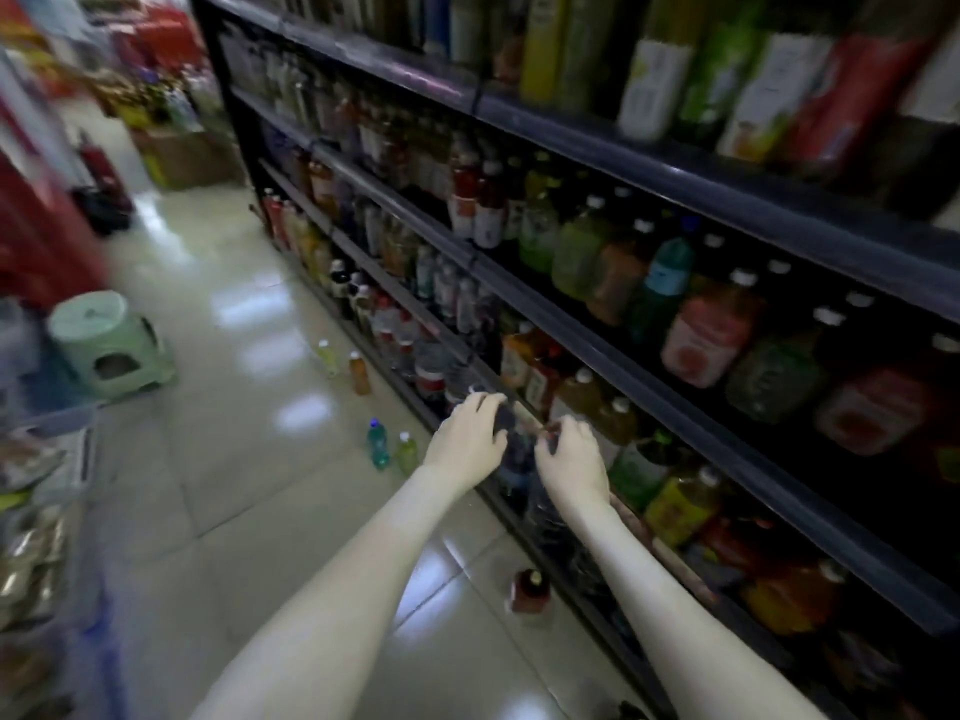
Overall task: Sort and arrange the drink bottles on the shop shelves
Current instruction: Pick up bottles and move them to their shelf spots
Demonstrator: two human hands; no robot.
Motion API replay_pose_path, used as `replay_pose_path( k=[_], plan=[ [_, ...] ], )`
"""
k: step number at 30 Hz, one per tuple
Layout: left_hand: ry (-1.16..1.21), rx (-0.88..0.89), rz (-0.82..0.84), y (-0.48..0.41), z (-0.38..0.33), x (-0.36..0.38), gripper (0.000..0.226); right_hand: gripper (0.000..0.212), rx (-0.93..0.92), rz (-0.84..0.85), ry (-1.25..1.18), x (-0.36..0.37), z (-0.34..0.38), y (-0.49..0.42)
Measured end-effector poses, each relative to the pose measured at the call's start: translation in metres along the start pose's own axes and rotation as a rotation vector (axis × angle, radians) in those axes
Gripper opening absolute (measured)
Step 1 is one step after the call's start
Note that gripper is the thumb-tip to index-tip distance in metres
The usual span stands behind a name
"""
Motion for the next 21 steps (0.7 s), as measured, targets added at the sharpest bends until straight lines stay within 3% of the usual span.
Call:
replay_pose_path(
  k=[9,16,21],
  plan=[
    [-0.009,-0.024,-0.039,-0.158,0.143,-0.088,0.049,0.047,-0.101,-0.045,-0.080,0.095,0.149,-0.174],
    [-0.016,-0.030,-0.097,-0.316,0.277,-0.189,0.050,0.046,-0.143,-0.086,-0.226,0.176,0.297,-0.358],
    [-0.015,-0.066,-0.109,-0.407,0.373,-0.244,0.052,0.050,-0.127,-0.024,-0.220,0.234,0.389,-0.453]
  ],
)
Point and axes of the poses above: each hand's wrist, its own y-axis away from the middle knuckle, its own x-axis out of the palm, z = x × y, the point moved 3 cm from there along -y, towards the middle knuckle, and after that the axes turned 5 degrees about -y, right-handed, at the moved point
